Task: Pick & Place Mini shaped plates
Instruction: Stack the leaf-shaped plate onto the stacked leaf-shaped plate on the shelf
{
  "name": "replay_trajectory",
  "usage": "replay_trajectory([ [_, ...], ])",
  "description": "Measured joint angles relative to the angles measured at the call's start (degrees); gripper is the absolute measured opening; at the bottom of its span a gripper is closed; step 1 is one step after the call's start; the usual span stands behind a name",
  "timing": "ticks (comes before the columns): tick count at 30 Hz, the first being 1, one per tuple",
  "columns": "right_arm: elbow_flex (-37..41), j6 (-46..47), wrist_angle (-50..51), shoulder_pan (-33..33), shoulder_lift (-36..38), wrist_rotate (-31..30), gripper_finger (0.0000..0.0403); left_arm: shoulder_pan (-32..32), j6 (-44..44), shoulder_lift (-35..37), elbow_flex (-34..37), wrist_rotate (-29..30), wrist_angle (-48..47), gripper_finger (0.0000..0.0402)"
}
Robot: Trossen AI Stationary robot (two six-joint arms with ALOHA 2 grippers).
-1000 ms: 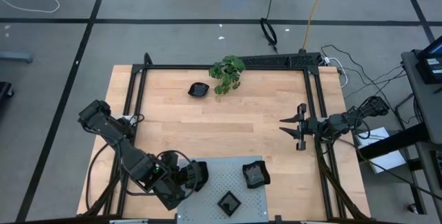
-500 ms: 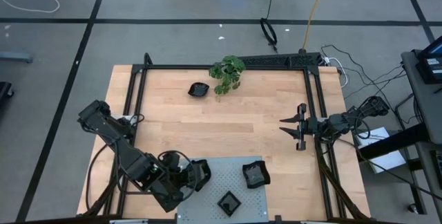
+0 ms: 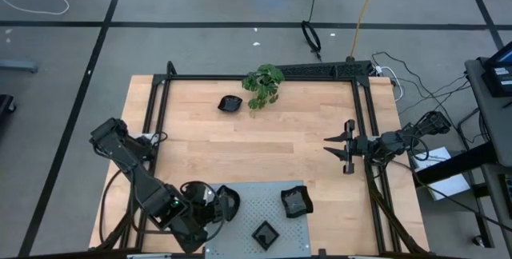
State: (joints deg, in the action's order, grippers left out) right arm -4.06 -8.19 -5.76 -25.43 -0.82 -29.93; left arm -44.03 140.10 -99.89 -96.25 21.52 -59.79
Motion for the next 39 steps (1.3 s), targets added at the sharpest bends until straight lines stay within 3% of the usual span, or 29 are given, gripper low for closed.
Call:
replay_trajectory([
  [6, 0.0, 0.0, 0.0, 0.0, 0.0, 0.0, 0.0118, 0.4, -3.2, 0.0, 0.0, 1.7, -1.9, 0.0113],
  [10, 0.0, 0.0, 0.0, 0.0, 0.0, 0.0, 0.0118, 1.9, -3.5, 0.6, 0.0, 3.4, -5.6, 0.0132],
  [18, 0.0, 0.0, 0.0, 0.0, 0.0, 0.0, 0.0118, 12.8, -11.2, 4.1, 0.0, 4.0, -20.9, 0.0261],
  [21, 0.0, 0.0, 0.0, 0.0, 0.0, 0.0, 0.0118, 18.8, -19.3, 5.2, 0.0, 4.5, -25.9, 0.0316],
  [24, 0.0, 0.0, 0.0, 0.0, 0.0, 0.0, 0.0118, 25.0, -31.6, 6.0, 0.0, 8.7, -29.5, 0.0363],
  [27, 0.0, 0.0, 0.0, 0.0, 0.0, 0.0, 0.0118, 31.4, -39.9, 6.1, 0.2, 11.2, -30.2, 0.0394],
  [34, 0.0, 0.0, 0.0, 0.0, 0.0, 0.0, 0.0118, 43.8, -54.5, 6.1, 6.8, 11.0, -22.0, 0.0353],
  [39, 0.0, 0.0, 0.0, 0.0, 0.0, 0.0, 0.0118, 53.7, -71.3, 6.1, 12.7, 3.4, -11.4, 0.0301],
])
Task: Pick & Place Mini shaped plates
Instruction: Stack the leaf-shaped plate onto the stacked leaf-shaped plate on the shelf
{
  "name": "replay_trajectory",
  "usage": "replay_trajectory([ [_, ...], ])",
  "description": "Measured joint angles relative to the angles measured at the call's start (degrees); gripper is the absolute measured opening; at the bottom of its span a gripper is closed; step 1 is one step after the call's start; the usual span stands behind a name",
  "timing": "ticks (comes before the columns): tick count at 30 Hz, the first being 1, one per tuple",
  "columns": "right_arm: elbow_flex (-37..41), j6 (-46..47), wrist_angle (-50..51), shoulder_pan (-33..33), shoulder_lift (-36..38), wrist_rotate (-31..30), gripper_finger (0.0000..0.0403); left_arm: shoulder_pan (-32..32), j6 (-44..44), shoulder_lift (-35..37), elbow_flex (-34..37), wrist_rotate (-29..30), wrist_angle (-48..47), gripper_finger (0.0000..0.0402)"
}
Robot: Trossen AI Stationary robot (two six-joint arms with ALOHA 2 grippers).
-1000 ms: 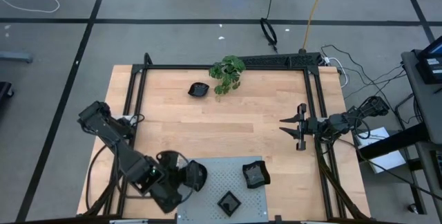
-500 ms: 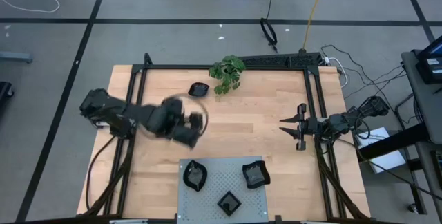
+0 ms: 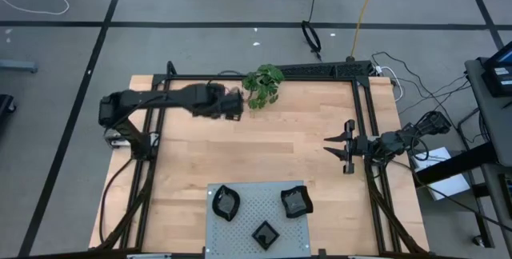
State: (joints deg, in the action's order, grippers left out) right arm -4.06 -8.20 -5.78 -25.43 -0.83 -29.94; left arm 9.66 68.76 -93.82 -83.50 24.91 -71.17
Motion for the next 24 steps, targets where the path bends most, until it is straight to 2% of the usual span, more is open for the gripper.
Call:
replay_trajectory([
  [6, 0.0, 0.0, 0.0, 0.0, 0.0, 0.0, 0.0118, 10.3, -17.0, 0.0, 6.7, -10.9, 10.7, 0.0245],
  [9, 0.0, 0.0, 0.0, 0.0, 0.0, 0.0, 0.0118, 13.5, -27.7, 0.0, 8.9, -13.3, 11.5, 0.0232],
  [11, 0.0, 0.0, 0.0, 0.0, 0.0, 0.0, 0.0118, 15.2, -31.6, 0.0, 10.3, -13.1, 11.5, 0.0231],
  [16, 0.0, 0.0, 0.0, 0.0, 0.0, 0.0, 0.0118, 20.5, -35.5, 0.0, 12.9, -13.5, 13.2, 0.0247],
  [24, 0.0, 0.0, 0.0, 0.0, 0.0, 0.0, 0.0118, 27.6, -49.0, 0.0, 20.1, -21.0, 26.2, 0.0302],
])
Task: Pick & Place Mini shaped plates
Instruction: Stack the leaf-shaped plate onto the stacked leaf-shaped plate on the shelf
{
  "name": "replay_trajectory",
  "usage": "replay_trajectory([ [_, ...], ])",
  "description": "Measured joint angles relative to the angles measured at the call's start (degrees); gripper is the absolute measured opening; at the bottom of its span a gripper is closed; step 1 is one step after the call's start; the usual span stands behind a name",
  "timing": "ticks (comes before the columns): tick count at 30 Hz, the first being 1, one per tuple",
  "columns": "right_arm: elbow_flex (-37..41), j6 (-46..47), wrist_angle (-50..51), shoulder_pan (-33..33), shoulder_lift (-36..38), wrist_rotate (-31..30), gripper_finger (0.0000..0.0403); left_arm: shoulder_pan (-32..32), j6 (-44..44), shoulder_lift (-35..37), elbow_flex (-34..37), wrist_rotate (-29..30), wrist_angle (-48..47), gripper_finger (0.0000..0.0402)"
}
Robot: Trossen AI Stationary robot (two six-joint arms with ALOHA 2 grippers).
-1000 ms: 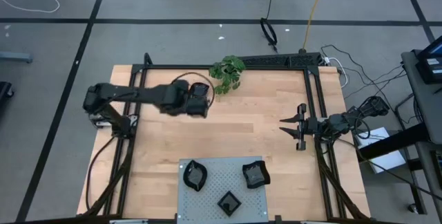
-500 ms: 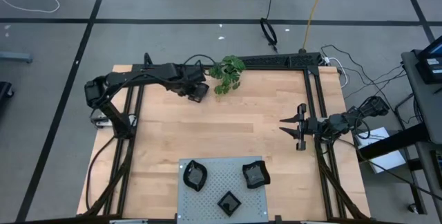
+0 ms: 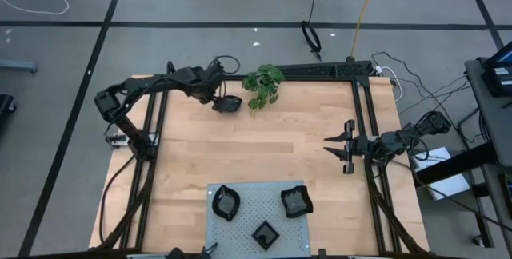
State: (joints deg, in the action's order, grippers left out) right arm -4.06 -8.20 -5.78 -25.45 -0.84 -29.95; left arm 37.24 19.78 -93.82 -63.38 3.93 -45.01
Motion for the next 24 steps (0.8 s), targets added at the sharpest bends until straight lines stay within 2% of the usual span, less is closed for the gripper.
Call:
replay_trajectory([
  [6, 0.0, 0.0, 0.0, 0.0, 0.0, 0.0, 0.0118, 3.0, -5.9, 0.0, 3.5, -1.6, 4.2, 0.0341],
  [10, 0.0, 0.0, 0.0, 0.0, 0.0, 0.0, 0.0118, 4.5, -8.2, 0.0, 6.2, -3.2, 10.5, 0.0356],
  [16, 0.0, 0.0, 0.0, 0.0, 0.0, 0.0, 0.0118, 5.5, -11.8, 0.0, 9.5, -6.4, 16.9, 0.0363],
  [24, 0.0, 0.0, 0.0, 0.0, 0.0, 0.0, 0.0118, 5.5, -12.3, 0.0, 9.8, -5.2, 18.2, 0.0363],
])
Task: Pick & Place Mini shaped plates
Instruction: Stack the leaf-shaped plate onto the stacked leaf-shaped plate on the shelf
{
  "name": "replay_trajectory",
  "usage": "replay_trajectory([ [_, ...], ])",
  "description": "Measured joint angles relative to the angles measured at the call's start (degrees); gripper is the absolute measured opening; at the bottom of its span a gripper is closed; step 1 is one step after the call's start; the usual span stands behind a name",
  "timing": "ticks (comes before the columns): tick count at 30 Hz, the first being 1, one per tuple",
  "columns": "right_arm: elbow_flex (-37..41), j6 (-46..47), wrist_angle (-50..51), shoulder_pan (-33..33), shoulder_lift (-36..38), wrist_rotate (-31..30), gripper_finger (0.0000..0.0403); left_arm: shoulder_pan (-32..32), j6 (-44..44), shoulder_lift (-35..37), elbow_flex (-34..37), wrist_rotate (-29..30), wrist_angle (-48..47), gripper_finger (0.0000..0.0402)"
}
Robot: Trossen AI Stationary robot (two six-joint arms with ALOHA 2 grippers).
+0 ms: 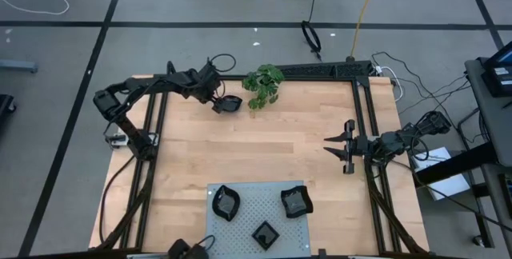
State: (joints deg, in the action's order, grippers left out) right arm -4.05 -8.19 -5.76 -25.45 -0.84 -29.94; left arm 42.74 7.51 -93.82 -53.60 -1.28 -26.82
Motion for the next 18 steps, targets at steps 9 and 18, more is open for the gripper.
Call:
replay_trajectory([
  [9, 0.0, 0.0, 0.0, 0.0, 0.0, 0.0, 0.0118, -0.4, 0.1, -3.2, 0.0, -0.3, 3.0, 0.0363],
  [18, 0.0, 0.0, 0.0, 0.0, 0.0, 0.0, 0.0118, -0.4, 1.2, -3.5, 0.0, -0.2, 5.3, 0.0363],
])
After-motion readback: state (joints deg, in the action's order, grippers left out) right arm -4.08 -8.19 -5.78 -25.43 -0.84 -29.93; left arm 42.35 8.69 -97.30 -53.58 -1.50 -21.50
